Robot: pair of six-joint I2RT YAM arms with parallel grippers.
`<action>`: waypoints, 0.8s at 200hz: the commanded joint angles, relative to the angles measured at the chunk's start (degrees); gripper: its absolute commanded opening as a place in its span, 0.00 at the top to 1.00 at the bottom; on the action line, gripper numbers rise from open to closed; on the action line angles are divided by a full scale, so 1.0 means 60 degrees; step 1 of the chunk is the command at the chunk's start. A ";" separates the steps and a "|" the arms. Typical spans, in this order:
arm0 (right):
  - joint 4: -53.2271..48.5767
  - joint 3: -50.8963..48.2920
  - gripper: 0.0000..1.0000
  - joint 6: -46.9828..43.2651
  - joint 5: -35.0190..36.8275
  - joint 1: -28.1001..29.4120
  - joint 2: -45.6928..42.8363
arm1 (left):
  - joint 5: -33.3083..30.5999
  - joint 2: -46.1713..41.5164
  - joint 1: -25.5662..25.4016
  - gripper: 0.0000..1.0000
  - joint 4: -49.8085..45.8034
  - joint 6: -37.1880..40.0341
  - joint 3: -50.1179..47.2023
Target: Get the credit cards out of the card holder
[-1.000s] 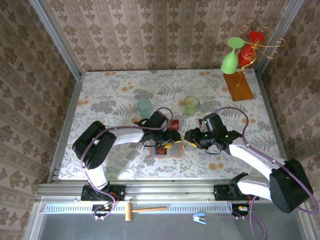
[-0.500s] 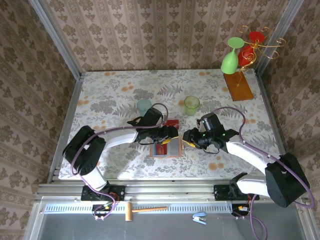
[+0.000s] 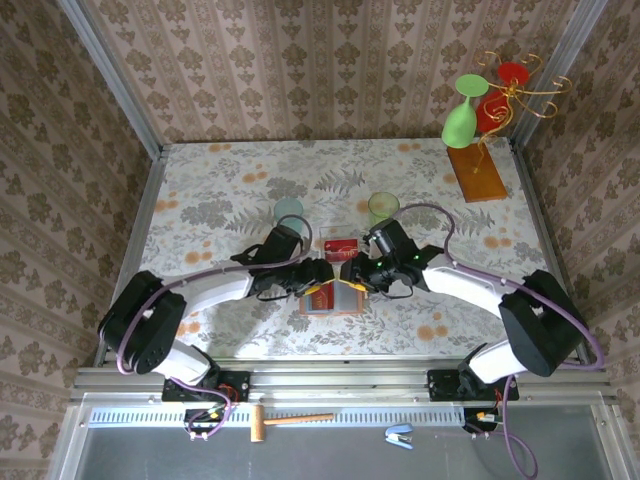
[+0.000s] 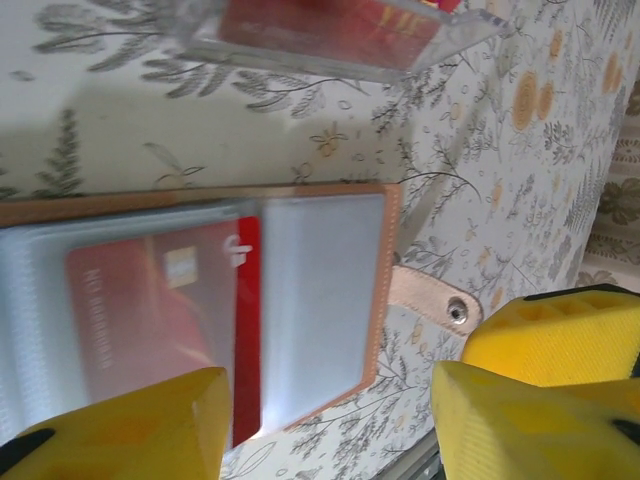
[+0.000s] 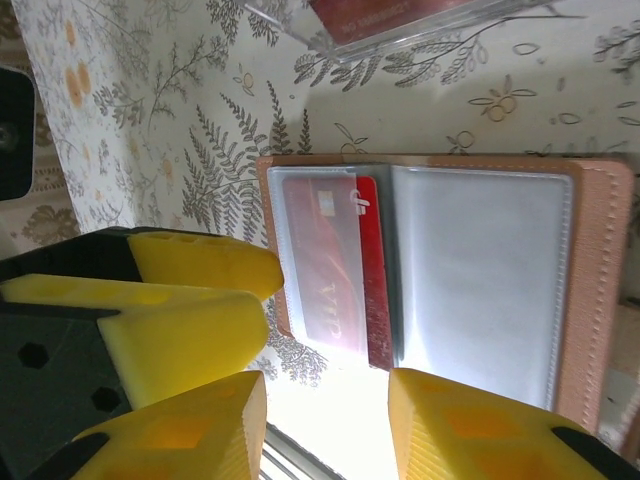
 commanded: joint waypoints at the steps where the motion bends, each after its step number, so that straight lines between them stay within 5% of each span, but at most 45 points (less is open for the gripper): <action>1: 0.0110 0.0455 0.65 0.0090 -0.0036 0.0203 0.0398 | -0.0181 -0.0333 0.0148 0.48 -0.0228 0.0085 -0.0368; 86: 0.0511 0.0852 0.79 0.0148 -0.0167 0.0578 0.1808 | 0.0040 0.0042 0.0213 0.71 0.0471 -0.0080 -0.1022; 160: 0.0767 0.1091 0.85 0.0192 -0.0285 0.0740 0.2520 | -0.0017 0.0043 0.0286 0.77 0.0451 -0.0020 -0.1353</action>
